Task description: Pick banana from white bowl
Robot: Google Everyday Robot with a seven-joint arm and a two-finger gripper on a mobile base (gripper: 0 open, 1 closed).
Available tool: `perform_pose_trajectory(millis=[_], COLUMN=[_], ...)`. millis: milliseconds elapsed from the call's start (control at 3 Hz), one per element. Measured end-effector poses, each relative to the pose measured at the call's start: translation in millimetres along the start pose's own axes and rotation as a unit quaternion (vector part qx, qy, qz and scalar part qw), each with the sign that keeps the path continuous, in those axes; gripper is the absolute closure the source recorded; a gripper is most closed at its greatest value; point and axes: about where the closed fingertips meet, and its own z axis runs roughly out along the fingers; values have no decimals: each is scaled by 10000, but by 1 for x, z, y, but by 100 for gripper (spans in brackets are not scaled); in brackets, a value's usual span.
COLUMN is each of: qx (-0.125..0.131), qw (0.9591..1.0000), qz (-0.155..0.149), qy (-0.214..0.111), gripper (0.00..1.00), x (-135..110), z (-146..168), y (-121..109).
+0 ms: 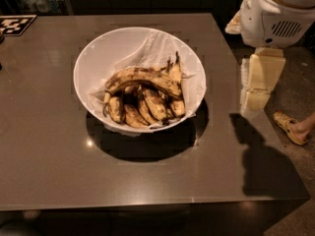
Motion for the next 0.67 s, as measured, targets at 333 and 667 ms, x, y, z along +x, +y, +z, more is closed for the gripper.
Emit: perform_pose_trajectory(millis=[333,667], qx=[2,-53], qw=[10000,9998], qz=[-8,-140], qy=[1,108], gripper=[0,0], x=[-1,-29], z=[0,20], y=[0,-13])
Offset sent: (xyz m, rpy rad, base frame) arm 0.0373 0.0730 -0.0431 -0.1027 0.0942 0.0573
